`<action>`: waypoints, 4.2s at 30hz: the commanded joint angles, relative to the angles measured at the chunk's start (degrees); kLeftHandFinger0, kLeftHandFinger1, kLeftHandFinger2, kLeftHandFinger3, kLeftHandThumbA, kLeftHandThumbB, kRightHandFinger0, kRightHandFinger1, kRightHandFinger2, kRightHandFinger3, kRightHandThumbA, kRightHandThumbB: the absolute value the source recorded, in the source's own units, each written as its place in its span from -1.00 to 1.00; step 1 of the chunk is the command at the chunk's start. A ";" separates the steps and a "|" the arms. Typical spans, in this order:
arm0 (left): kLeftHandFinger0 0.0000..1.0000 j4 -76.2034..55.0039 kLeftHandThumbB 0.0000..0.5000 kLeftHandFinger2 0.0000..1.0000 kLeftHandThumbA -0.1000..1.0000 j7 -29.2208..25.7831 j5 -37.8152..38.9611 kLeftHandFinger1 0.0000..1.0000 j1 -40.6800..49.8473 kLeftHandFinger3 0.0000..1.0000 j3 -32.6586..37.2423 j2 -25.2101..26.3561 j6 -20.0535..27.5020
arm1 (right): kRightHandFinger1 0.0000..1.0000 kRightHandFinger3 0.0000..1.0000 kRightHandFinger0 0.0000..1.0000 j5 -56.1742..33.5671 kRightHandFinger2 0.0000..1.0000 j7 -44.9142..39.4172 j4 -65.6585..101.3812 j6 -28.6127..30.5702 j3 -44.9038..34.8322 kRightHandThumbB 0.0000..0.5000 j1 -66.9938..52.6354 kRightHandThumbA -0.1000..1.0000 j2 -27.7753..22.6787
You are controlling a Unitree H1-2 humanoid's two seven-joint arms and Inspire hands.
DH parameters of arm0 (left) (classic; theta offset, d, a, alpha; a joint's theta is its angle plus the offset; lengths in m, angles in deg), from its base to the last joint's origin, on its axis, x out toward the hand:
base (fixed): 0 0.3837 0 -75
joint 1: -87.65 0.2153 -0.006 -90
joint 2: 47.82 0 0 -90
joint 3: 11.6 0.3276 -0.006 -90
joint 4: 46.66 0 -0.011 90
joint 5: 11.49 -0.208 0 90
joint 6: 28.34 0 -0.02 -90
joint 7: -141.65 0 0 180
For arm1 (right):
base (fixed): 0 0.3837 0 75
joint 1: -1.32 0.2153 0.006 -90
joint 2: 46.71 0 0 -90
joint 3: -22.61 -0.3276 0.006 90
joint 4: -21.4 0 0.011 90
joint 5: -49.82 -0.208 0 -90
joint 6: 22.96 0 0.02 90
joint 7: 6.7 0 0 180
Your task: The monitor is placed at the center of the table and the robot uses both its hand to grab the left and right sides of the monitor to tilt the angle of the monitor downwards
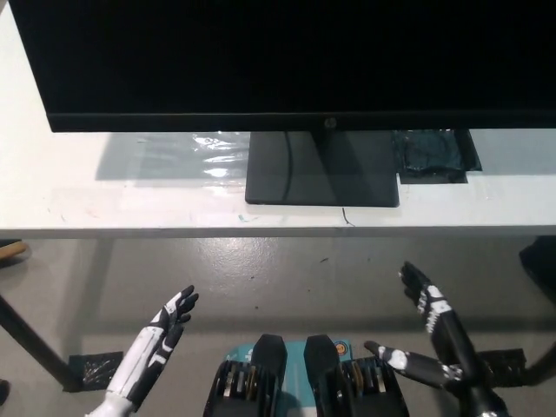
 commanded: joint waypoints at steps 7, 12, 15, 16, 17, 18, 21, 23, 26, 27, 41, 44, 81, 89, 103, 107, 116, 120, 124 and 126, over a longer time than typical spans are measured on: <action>1.00 -23.75 0.56 1.00 1.00 5.86 7.63 1.00 5.66 1.00 0.99 5.05 1.63 | 1.00 1.00 1.00 -2.78 1.00 -2.75 20.84 4.46 -1.12 0.49 -7.44 1.00 -3.16; 1.00 -34.19 0.39 1.00 0.94 4.29 9.86 1.00 7.57 1.00 -1.85 6.28 0.50 | 1.00 1.00 1.00 -2.06 1.00 -1.27 28.76 4.46 -2.16 0.57 -8.91 1.00 -3.41; 1.00 -37.04 0.55 1.00 0.90 2.59 11.09 1.00 6.00 1.00 -5.40 6.83 2.42 | 1.00 1.00 1.00 -2.26 1.00 -0.22 32.52 4.46 -4.44 0.55 -8.33 1.00 -3.74; 1.00 -37.13 0.56 1.00 0.90 2.85 11.19 1.00 6.01 1.00 -5.60 6.68 2.28 | 1.00 1.00 1.00 -2.29 1.00 -0.39 32.57 4.46 -4.57 0.55 -8.33 1.00 -3.64; 1.00 -37.23 0.56 1.00 0.90 3.18 11.32 1.00 6.04 1.00 -5.87 6.49 2.12 | 1.00 1.00 1.00 -2.33 1.00 -0.60 32.63 4.46 -4.75 0.55 -8.36 1.00 -3.50; 1.00 -37.29 0.56 1.00 0.90 3.41 11.42 1.00 6.05 1.00 -6.04 6.36 2.02 | 1.00 1.00 1.00 -2.36 1.00 -0.74 32.67 4.46 -4.85 0.55 -8.37 1.00 -3.42; 1.00 -36.70 0.47 1.00 1.00 -0.95 9.54 1.00 1.47 1.00 -14.63 6.07 1.50 | 1.00 1.00 1.00 -1.76 1.00 2.30 31.95 4.46 -11.84 0.49 -4.39 1.00 -6.05; 1.00 -36.05 0.24 1.00 1.00 -0.12 11.14 1.00 0.36 1.00 -16.18 6.62 1.01 | 1.00 1.00 1.00 -1.98 1.00 2.32 31.25 4.46 -13.44 0.59 -3.31 1.00 -6.33; 1.00 -34.36 0.12 1.00 1.00 0.16 13.54 1.00 -1.88 1.00 -18.69 8.13 0.03 | 1.00 1.00 1.00 -2.37 1.00 3.12 29.75 4.46 -16.06 0.62 -1.11 1.00 -7.47; 1.00 -31.43 0.31 1.00 1.00 -0.49 13.30 1.00 -4.15 1.00 -20.66 8.69 0.91 | 1.00 1.00 1.00 -2.88 1.00 3.78 28.38 4.46 -17.62 0.82 0.59 1.00 -8.58; 1.00 -13.87 0.23 1.00 1.00 1.82 13.04 1.00 -16.72 1.00 -25.34 15.29 -0.35 | 1.00 1.00 1.00 -6.73 1.00 3.84 14.05 1.83 -22.98 0.65 11.11 1.00 -15.39; 1.00 -13.67 0.22 1.00 1.00 1.73 13.09 1.00 -16.77 1.00 -25.20 15.42 -0.16 | 1.00 1.00 1.00 -6.81 1.00 3.74 13.84 2.00 -23.02 0.64 11.20 1.00 -15.41; 1.00 2.13 0.66 1.00 1.00 4.02 8.04 1.00 -27.31 1.00 -20.84 19.43 -2.48 | 1.00 1.00 1.00 -33.07 1.00 -27.75 -15.26 -17.31 -18.29 1.00 37.98 0.88 -29.94; 1.00 3.18 0.62 1.00 1.00 4.05 7.49 1.00 -27.10 1.00 -20.84 19.49 -1.04 | 1.00 1.00 1.00 -33.85 1.00 -31.54 -20.44 -21.62 -17.36 1.00 41.66 0.75 -30.00; 1.00 3.41 0.67 1.00 1.00 3.92 6.01 1.00 -28.24 1.00 -20.06 19.78 -1.15 | 1.00 1.00 1.00 -29.86 1.00 -35.49 -28.77 -22.71 -13.33 0.84 47.52 0.71 -30.70; 1.00 3.37 0.71 1.00 1.00 4.21 6.40 1.00 -28.42 1.00 -19.96 19.62 -1.05 | 1.00 1.00 1.00 -28.27 1.00 -36.02 -33.75 -19.81 -12.32 0.84 48.72 0.74 -30.61; 1.00 3.35 0.67 1.00 1.00 4.38 6.80 1.00 -28.08 1.00 -20.06 19.64 -0.78 | 1.00 1.00 1.00 -25.84 1.00 -36.54 -39.60 -14.78 -11.09 0.52 49.30 0.85 -30.51; 1.00 3.18 0.64 1.00 1.00 4.42 7.08 1.00 -27.91 1.00 -20.06 19.40 -0.60 | 1.00 1.00 1.00 -24.65 1.00 -36.45 -44.36 -13.12 -10.13 0.52 50.75 0.80 -30.65; 1.00 3.42 0.68 1.00 1.00 5.04 7.00 1.00 -28.72 1.00 -18.95 18.68 -1.06 | 1.00 1.00 1.00 -23.59 1.00 -35.91 -47.52 -12.63 -8.95 0.42 51.21 0.74 -31.34; 1.00 4.10 0.67 1.00 1.00 5.10 6.55 1.00 -29.67 1.00 -18.15 18.14 -0.84 | 1.00 1.00 1.00 -23.70 1.00 -35.77 -47.94 -12.31 -9.01 0.43 50.77 0.73 -32.02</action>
